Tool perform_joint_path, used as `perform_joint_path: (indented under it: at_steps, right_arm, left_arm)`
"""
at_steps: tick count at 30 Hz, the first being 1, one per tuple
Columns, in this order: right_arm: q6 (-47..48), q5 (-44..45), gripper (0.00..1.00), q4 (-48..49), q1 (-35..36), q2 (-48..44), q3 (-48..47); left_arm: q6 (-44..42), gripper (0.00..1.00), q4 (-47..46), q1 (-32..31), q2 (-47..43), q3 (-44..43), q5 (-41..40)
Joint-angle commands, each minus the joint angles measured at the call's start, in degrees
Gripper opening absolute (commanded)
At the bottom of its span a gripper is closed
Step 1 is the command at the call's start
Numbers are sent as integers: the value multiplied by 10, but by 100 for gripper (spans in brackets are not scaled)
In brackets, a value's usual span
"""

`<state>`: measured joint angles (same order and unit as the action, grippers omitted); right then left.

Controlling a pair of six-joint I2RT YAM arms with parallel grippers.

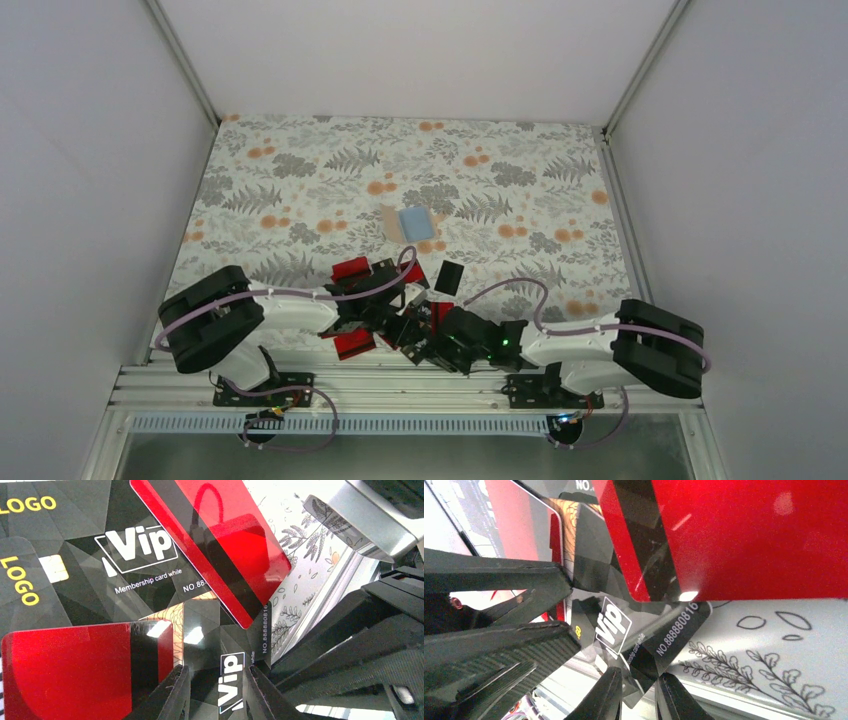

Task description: Put the credit cards into the card holder

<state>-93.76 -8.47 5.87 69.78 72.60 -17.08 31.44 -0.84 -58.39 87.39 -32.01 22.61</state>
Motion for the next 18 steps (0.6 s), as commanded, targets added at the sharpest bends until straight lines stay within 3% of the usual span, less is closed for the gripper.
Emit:
perform_joint_path:
  at_steps: [1,18]
  right_arm:
    - [17,51,19,27,-12,-30,-4]
    - [36,83,17,-30,-15,-64,-30]
  left_arm:
    - [17,27,7,-9,27,26,14]
    - [28,27,3,-8,18,28,15]
